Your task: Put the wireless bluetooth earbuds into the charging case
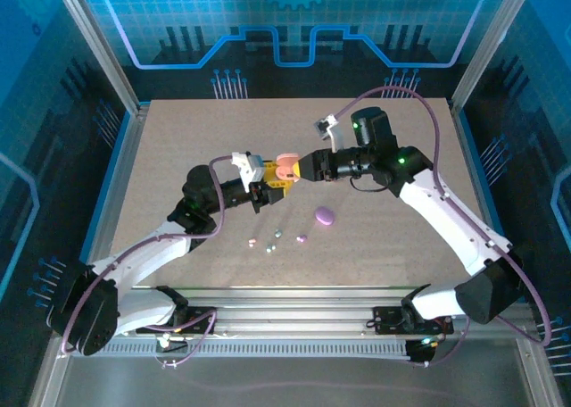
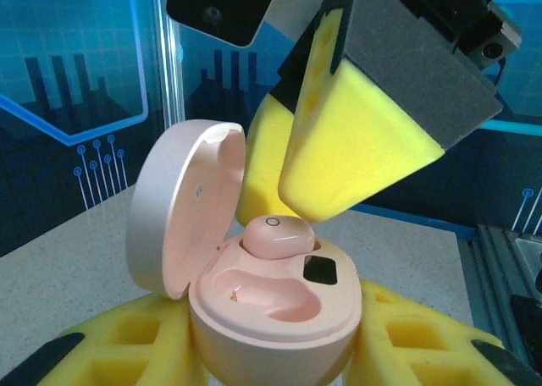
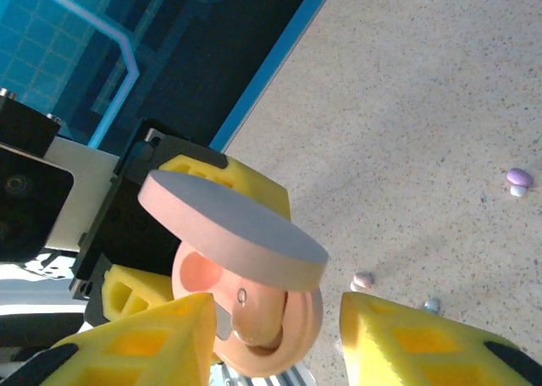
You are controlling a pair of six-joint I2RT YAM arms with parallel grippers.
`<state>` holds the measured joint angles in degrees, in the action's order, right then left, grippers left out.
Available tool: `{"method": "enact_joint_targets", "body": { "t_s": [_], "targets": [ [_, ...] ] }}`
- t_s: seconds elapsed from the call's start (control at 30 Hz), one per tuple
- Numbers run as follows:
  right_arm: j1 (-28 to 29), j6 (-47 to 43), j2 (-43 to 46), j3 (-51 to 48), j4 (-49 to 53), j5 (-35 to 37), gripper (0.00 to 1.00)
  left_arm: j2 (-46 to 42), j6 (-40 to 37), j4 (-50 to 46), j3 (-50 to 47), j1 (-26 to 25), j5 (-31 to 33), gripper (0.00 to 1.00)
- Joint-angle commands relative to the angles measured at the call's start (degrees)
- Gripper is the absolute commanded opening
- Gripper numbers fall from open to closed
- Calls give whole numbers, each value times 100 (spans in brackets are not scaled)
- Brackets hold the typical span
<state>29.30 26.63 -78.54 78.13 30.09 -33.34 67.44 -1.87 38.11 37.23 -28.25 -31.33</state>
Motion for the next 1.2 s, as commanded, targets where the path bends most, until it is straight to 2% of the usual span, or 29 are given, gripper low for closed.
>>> {"method": "enact_joint_targets", "body": {
  "t_s": [0.0,0.17,0.33,0.4,0.5,0.77,1.0,1.17],
  "targets": [
    [41,-92,274,178,139,46,48,-163,-195,224,14,-38,87,34],
    [-18,-160,744,-56,-81,44,52,-254,-302,284,-116,-46,325,34],
    [-214,-136,1169,-384,-63,579,48,-413,-409,282,-190,-40,453,34],
    [-330,-13,1223,-555,47,1003,45,-483,-443,334,-230,-36,531,34],
    [-487,224,1134,-816,167,1267,42,-610,-497,283,-245,-36,694,34],
    [-361,610,102,-1323,331,891,36,-1074,-494,-118,-178,-35,1120,34],
    [551,910,-1158,-1390,-143,867,35,-1455,-543,-784,54,-37,1496,34],
    [1105,1446,-1953,-1200,-813,670,36,-1662,-645,-1296,310,-32,2090,34]
  ]
}}
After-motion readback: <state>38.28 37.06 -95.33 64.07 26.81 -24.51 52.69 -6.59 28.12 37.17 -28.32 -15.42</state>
